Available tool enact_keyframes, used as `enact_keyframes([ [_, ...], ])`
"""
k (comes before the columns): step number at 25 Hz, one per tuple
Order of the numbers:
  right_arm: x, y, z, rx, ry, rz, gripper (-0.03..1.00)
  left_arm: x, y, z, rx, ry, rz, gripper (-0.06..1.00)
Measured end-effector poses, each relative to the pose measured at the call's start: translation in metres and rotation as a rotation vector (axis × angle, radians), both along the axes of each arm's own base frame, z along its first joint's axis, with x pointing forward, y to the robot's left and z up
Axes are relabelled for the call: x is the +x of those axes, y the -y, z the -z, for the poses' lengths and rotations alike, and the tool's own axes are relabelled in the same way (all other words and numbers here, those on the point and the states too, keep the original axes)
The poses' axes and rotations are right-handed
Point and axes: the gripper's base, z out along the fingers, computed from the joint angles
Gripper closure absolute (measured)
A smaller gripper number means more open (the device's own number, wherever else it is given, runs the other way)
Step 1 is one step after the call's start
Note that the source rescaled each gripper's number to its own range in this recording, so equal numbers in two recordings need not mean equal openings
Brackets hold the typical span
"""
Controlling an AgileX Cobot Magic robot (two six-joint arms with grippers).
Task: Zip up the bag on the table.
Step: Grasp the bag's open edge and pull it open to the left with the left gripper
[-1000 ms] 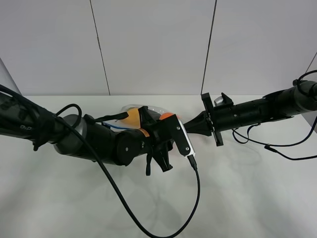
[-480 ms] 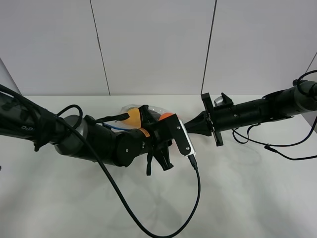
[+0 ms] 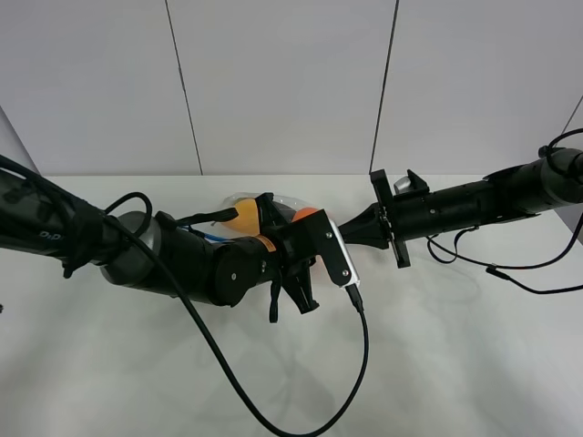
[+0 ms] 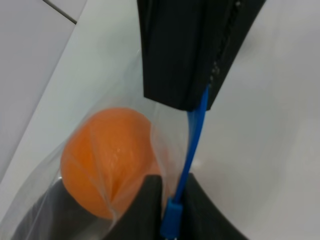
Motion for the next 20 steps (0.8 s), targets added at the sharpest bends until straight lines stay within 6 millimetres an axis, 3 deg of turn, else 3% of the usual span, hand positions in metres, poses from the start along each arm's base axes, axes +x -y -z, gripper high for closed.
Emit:
enact_keyframes([
  [20, 0.0000, -0.0001, -0.0002, 0.003, -0.003, 0.001, 0.97, -0.0010, 0.0000, -0.0031, 0.013, 0.001, 0.014, 0.94],
])
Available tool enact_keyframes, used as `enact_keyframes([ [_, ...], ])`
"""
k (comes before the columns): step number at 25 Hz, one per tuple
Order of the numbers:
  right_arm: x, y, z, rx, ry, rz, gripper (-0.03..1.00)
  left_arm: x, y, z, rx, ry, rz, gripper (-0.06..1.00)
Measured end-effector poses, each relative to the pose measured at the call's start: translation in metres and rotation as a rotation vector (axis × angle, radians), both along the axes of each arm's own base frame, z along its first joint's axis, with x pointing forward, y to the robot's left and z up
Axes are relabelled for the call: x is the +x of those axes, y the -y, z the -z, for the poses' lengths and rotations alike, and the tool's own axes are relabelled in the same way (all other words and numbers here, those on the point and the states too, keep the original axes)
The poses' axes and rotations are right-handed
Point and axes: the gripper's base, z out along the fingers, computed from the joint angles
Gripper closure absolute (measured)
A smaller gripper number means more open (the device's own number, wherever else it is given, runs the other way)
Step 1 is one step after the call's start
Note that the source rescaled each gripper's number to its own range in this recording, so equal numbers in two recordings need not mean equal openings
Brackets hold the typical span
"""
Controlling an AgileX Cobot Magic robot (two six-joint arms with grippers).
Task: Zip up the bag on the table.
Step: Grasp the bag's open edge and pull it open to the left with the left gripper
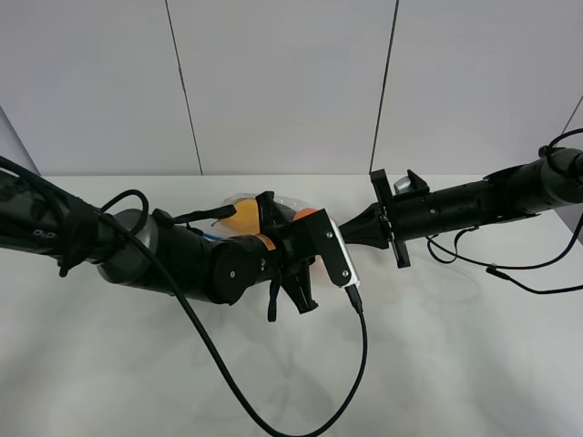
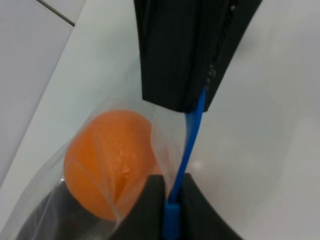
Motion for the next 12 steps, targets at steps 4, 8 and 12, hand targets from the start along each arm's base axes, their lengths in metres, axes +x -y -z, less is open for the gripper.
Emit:
enact_keyframes([
  [4, 0.000, 0.000, 0.000, 0.000, -0.001, 0.000, 0.97, 0.002, -0.002, 0.000, 0.009, 0.006, -0.002, 0.94],
  [8, 0.001, 0.000, -0.001, 0.006, 0.000, 0.010, 0.97, 0.007, -0.008, 0.000, 0.053, 0.032, 0.004, 0.94],
  [12, 0.003, 0.000, -0.001, 0.003, 0.005, 0.022, 0.97, 0.016, -0.024, 0.003, 0.106, 0.047, -0.014, 0.94],
])
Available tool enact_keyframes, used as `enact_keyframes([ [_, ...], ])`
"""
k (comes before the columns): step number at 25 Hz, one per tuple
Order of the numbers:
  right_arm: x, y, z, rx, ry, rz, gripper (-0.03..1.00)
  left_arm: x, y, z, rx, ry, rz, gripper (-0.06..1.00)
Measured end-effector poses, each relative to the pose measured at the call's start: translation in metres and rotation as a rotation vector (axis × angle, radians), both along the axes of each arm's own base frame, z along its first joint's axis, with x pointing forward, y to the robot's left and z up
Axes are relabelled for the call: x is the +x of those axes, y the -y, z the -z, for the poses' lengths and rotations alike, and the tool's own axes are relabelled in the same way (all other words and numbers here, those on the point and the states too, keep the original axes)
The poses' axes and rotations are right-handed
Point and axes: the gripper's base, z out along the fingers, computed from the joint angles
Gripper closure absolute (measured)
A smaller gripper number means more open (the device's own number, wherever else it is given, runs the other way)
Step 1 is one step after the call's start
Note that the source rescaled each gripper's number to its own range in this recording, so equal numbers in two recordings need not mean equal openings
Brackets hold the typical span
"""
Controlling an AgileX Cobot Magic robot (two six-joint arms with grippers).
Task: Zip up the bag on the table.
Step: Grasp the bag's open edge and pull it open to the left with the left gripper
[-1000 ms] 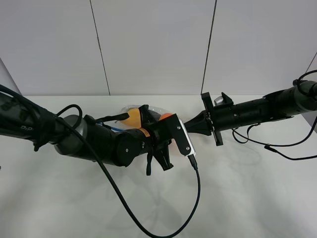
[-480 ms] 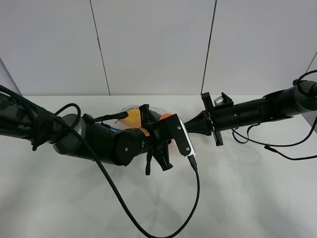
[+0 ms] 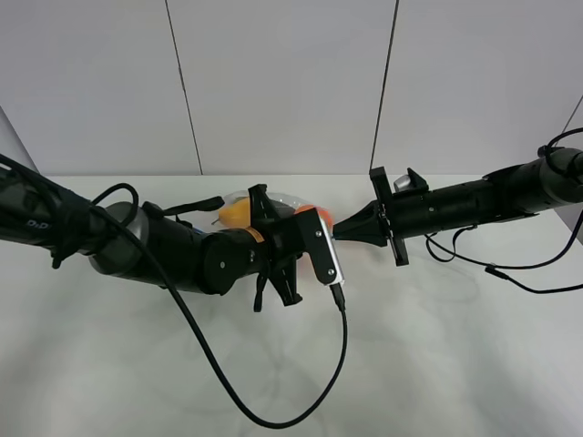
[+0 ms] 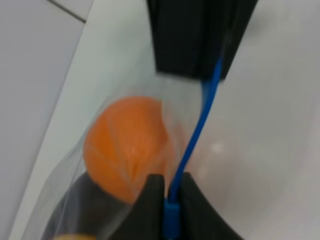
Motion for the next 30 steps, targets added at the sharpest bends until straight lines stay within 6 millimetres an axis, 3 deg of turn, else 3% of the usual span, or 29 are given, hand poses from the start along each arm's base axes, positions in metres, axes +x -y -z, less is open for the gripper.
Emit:
enact_keyframes([
  [24, 0.001, -0.001, -0.001, 0.012, -0.003, 0.009, 0.97, 0.056, -0.135, 0.008, 0.096, 0.061, -0.354, 0.94],
  [30, 0.000, -0.001, -0.001, 0.011, -0.004, 0.004, 0.97, 0.060, -0.153, 0.008, 0.095, 0.060, -0.407, 0.94],
])
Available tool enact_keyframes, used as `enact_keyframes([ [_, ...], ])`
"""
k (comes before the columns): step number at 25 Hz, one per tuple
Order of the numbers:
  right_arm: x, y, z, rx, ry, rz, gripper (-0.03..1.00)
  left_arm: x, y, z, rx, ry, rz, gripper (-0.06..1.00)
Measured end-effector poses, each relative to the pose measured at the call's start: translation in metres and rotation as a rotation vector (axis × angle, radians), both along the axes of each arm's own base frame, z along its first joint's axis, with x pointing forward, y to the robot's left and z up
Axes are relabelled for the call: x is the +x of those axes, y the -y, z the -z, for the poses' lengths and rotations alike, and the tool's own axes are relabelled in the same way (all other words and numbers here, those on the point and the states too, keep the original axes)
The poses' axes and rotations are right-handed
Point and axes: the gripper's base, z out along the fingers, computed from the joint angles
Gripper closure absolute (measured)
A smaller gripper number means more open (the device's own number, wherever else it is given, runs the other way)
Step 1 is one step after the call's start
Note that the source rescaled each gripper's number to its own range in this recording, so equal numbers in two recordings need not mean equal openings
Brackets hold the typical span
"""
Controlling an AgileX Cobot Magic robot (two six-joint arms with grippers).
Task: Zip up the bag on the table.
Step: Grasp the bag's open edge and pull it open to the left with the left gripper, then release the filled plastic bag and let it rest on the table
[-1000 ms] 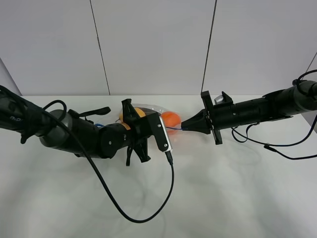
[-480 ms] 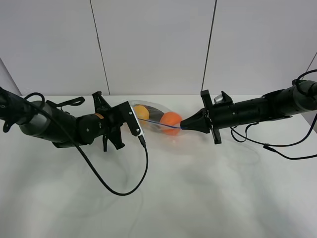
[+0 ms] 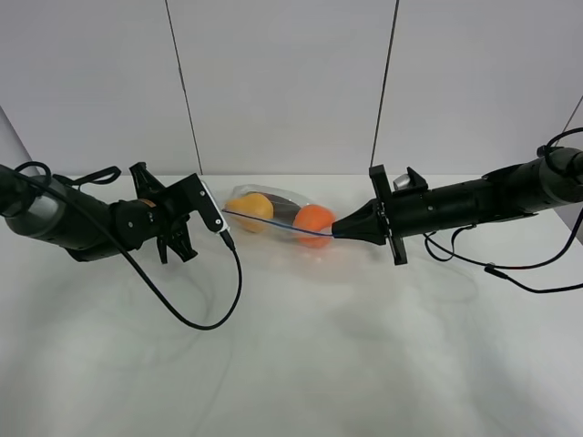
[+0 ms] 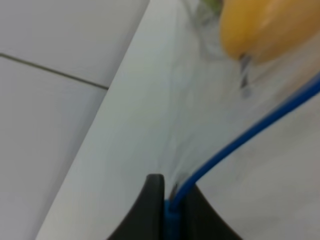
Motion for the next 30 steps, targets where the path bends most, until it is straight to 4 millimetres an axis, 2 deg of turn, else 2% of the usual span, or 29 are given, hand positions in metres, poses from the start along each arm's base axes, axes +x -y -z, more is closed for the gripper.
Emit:
enact_keyframes([
  [13, 0.000, 0.000, 0.000, 0.005, -0.001, -0.004, 0.97, 0.001, -0.001, -0.001, -0.002, 0.010, -0.006, 0.94],
  [15, 0.000, 0.000, 0.000, 0.005, -0.001, -0.004, 0.97, 0.001, -0.001, -0.001, -0.030, 0.013, -0.020, 0.90],
  [16, -0.001, 0.000, 0.000, -0.001, -0.001, -0.013, 0.97, 0.001, -0.002, -0.001, -0.052, 0.017, -0.037, 0.83],
  [18, -0.002, 0.000, 0.000, -0.005, -0.001, -0.019, 0.97, 0.002, -0.006, -0.002, -0.100, 0.024, -0.073, 0.62],
  [21, -0.002, 0.001, 0.000, -0.005, -0.002, -0.021, 0.97, 0.004, -0.013, -0.002, -0.144, 0.026, -0.111, 0.18],
  [22, -0.002, 0.001, 0.000, -0.005, -0.002, -0.021, 0.97, 0.004, -0.016, -0.002, -0.150, 0.027, -0.121, 0.10],
  [25, -0.002, 0.001, 0.000, -0.004, -0.002, -0.022, 0.97, 0.007, -0.034, -0.002, -0.174, 0.032, -0.180, -0.01],
  [30, -0.002, 0.001, 0.000, -0.004, -0.002, -0.022, 0.97, 0.010, -0.067, 0.001, -0.359, 0.015, -0.350, -0.05],
])
